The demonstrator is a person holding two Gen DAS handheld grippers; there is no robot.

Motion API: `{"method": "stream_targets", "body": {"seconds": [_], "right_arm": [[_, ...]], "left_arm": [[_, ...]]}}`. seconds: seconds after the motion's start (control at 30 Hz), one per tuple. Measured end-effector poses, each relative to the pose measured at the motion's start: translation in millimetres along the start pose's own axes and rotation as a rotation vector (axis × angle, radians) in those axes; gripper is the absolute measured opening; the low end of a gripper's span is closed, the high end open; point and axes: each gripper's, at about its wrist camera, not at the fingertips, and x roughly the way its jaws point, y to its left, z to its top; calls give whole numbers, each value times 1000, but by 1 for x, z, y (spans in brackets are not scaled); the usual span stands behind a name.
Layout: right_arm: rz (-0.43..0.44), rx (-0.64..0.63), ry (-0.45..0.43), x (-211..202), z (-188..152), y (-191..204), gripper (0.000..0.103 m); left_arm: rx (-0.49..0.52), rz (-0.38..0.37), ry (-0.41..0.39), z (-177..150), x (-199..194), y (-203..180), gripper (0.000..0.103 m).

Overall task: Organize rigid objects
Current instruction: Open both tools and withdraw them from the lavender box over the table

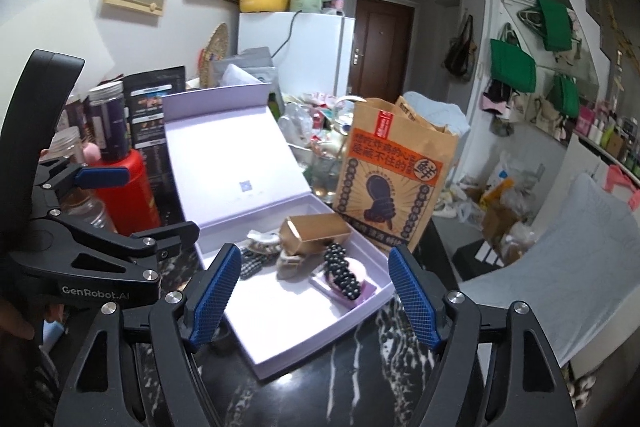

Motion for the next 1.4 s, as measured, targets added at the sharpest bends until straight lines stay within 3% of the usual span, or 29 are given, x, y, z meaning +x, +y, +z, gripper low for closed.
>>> {"method": "stream_targets", "body": {"seconds": [0.2, 0.63, 1.1, 1.4], "right_arm": [[28, 8, -8, -11, -10, 11, 77], [91, 28, 29, -10, -45, 45, 77], [152, 70, 88, 3, -89, 61, 77], [159, 78, 119, 5, -114, 64, 77]], "left_arm": [[-31, -20, 11, -14, -12, 9, 103], [-28, 42, 5, -54, -30, 25, 103], [-36, 1, 82, -92, -10, 27, 103], [-76, -26, 81, -106, 10, 34, 103]]}}
